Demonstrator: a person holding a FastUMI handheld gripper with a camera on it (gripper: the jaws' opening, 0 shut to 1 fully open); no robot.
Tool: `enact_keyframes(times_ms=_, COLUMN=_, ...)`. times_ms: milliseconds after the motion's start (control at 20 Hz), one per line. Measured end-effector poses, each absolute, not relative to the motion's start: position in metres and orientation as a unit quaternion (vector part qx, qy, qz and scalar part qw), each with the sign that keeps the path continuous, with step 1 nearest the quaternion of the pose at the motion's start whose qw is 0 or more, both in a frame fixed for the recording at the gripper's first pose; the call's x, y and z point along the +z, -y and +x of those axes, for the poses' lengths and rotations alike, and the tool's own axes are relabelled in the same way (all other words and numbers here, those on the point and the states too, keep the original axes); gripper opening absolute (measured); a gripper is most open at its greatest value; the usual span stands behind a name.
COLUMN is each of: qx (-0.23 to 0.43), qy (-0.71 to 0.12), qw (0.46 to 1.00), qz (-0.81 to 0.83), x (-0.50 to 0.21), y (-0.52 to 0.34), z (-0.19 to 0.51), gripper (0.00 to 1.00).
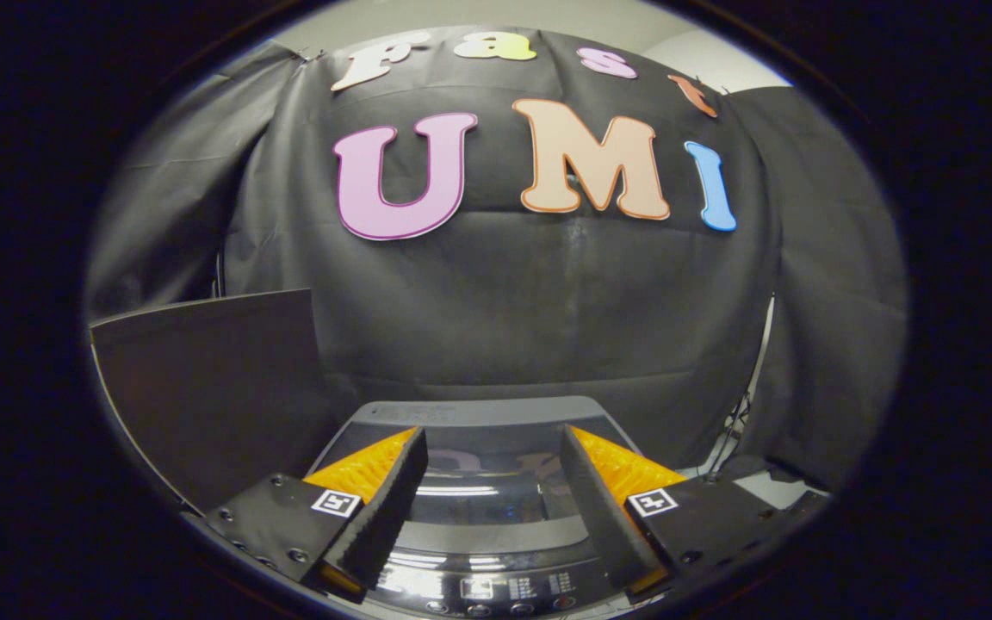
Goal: Put the clothes into the washing machine and then close the washing machine lid.
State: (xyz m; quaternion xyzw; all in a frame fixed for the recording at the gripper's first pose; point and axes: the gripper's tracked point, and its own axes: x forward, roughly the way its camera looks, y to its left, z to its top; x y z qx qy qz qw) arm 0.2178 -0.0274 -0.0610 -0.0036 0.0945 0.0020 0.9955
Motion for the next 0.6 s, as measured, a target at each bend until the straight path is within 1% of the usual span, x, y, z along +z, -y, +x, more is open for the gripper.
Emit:
enact_keyframes(times_ms=200, qx=0.013, qy=-0.081, qw=0.997, qz=-0.003, x=-0.047, y=0.012, z=0.184, gripper=0.97)
enact_keyframes(times_ms=350, qx=0.008, qy=-0.086, qw=0.996, qz=0.002, x=-0.046, y=0.005, z=0.160, gripper=0.97)
enact_keyframes(times_ms=600, qx=0.037, qy=-0.074, qw=0.997, qz=0.001, x=-0.036, y=-0.010, z=0.115, gripper=0.97)
